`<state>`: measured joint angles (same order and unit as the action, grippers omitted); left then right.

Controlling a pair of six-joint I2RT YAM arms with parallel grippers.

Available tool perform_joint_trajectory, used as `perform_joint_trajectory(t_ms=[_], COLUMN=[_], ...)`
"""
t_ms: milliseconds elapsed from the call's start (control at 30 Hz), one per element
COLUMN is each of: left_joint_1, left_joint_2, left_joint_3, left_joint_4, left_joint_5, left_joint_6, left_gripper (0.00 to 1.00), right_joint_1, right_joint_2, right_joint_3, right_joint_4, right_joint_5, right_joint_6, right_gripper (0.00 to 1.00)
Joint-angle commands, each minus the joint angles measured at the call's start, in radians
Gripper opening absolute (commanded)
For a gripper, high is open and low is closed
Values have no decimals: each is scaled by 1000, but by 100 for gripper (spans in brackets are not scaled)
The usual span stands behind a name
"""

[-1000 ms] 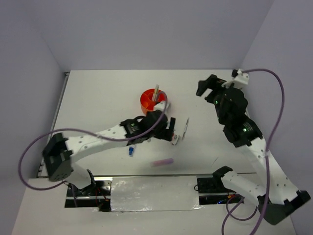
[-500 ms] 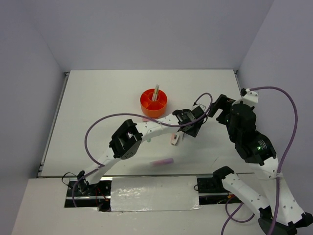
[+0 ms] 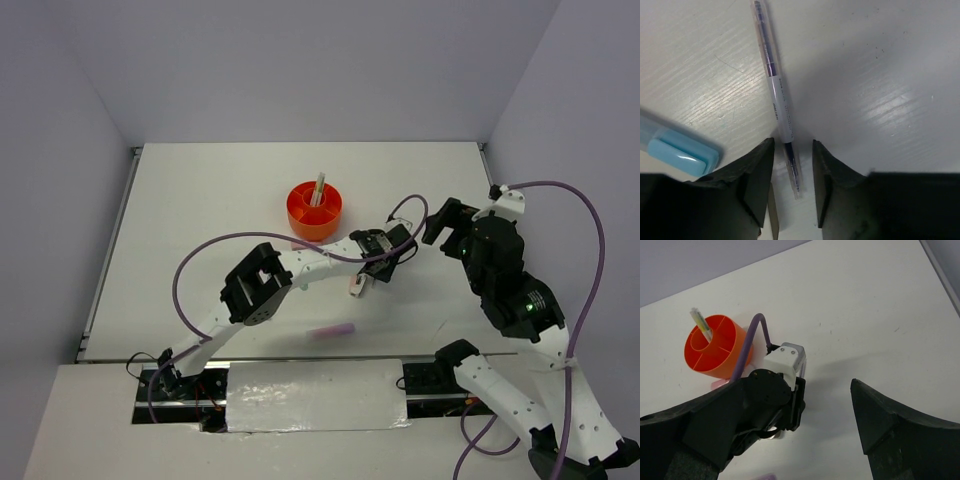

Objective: Sort the stationery into containers
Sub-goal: Pick up the pen from the center of the board, then place the pen in the storage box.

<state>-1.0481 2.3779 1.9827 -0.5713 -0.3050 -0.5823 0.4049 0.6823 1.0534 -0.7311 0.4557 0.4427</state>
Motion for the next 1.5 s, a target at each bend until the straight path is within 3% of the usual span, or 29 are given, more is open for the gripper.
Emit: perform_joint_trajectory(t_ms=[0,33,67,167,333,600,833,1000,1167,1467], left_joint_1=[-1,-1,-3,-3,-1,10,8,7,3,-1], left_joint_2=[21,23,24,7,-77,-270,-485,-572,-600,-615], left_joint_3=[-67,-70,-77,-110,-172,-333,-541,-660,-710,-742], left_joint_4=[-4,-2,-4,17,97,338,625,773,843,912], left_joint_5=[33,33,35,43,55,112,222,280,319,330], left_joint_6=[-22,-21,-22,-27,-22,-13,18,18,25,9], left_gripper=[45,39,27,12,1,0,0,0,0,0], right_joint_1=[-3,-6,-5,-18,-103,-305,-324,-324,-324,-324], right_joint_2=[19,19,19,13,-10,20,75,117,125,117], right_joint_3=[-16,-20,-33,-61,-92,-104,-185,-262,-331,-403], right_joint_4=[51,56,62,94,163,242,314,401,464,487], right_joint_5=[-21,-25,-26,-37,-109,-267,-356,-451,-569,-591], right_joint_6=[13,14,24,42,100,154,120,117,126,146], right_gripper=[93,93,93,93,94,95,98,93,86,78])
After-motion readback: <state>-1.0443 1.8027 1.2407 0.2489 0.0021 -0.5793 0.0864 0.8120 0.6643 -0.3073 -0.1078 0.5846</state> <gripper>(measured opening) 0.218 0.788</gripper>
